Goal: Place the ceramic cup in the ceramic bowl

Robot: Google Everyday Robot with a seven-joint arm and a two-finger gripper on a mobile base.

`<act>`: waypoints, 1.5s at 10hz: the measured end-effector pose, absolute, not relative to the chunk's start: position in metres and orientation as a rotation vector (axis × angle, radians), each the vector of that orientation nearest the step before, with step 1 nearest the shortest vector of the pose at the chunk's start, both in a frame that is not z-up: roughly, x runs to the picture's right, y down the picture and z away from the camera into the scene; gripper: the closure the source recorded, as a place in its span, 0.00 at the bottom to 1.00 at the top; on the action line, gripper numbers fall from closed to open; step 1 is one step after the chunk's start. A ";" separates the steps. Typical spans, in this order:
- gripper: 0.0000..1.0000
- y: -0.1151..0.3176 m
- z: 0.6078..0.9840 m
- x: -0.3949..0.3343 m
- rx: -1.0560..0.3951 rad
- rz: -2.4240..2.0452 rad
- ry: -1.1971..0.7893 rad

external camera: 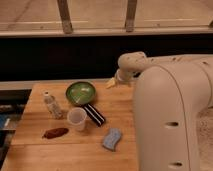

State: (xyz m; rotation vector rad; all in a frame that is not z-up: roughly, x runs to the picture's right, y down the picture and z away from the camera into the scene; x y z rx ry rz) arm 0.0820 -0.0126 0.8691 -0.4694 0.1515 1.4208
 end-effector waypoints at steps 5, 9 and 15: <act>0.20 -0.015 0.859 0.066 -0.502 1.383 0.135; 0.20 -0.007 0.837 0.032 -0.532 1.281 0.142; 0.20 0.035 0.791 -0.021 -0.561 1.133 0.131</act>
